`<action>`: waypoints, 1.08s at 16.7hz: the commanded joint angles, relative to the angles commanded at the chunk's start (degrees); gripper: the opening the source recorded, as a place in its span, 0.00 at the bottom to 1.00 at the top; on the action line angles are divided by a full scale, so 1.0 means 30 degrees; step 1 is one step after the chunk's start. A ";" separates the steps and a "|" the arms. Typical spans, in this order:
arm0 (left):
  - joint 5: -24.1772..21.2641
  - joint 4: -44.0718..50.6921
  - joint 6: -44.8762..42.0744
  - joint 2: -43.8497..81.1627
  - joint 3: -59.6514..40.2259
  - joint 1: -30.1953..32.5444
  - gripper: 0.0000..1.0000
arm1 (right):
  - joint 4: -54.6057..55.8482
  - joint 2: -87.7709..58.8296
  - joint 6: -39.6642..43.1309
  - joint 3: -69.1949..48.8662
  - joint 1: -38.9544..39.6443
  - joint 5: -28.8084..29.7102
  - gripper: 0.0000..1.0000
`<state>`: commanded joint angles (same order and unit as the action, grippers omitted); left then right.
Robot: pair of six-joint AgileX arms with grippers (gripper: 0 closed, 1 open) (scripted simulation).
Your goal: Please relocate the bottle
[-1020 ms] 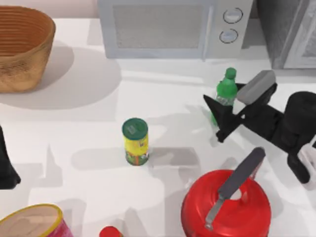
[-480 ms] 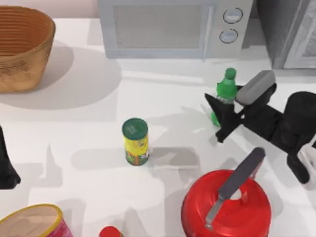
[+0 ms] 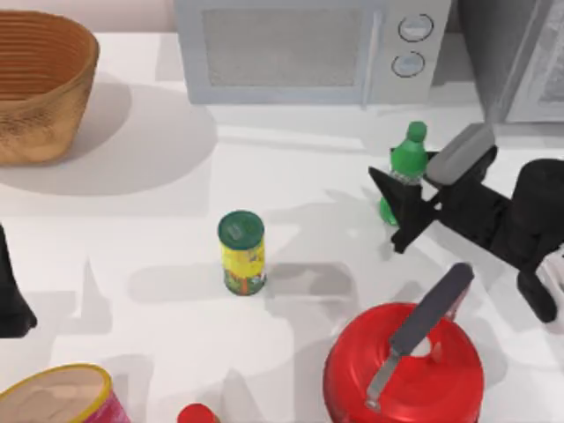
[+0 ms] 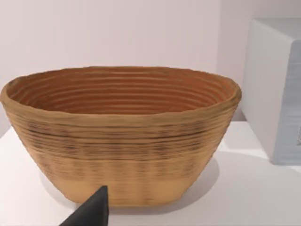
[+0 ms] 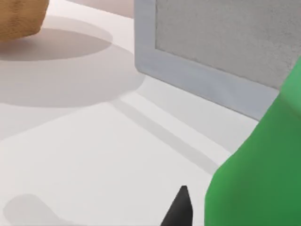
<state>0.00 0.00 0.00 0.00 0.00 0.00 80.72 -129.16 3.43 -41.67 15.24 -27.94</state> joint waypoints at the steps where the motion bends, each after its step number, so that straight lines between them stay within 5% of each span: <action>1: 0.0000 0.0000 0.0000 0.0000 0.0000 0.0000 1.00 | -0.0532 0.0146 0.0477 -0.0135 -0.0488 -0.0586 0.00; 6: 0.0000 0.0000 0.0000 0.0000 0.0000 0.0000 1.00 | -0.5584 0.1098 0.5297 -0.1054 -0.5634 -0.6173 0.00; 12: 0.0000 0.0000 0.0000 0.0000 0.0000 0.0000 1.00 | -1.6673 0.2330 1.2264 -0.2661 -1.4864 -1.3944 0.00; 18: 0.0000 0.0000 0.0000 0.0000 0.0000 0.0000 1.00 | -2.3357 0.3307 1.5292 -0.4669 -1.8558 -1.7590 0.00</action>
<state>0.00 0.00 0.00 0.00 0.00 0.00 10.65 -119.23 49.31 -55.68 -40.44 -80.71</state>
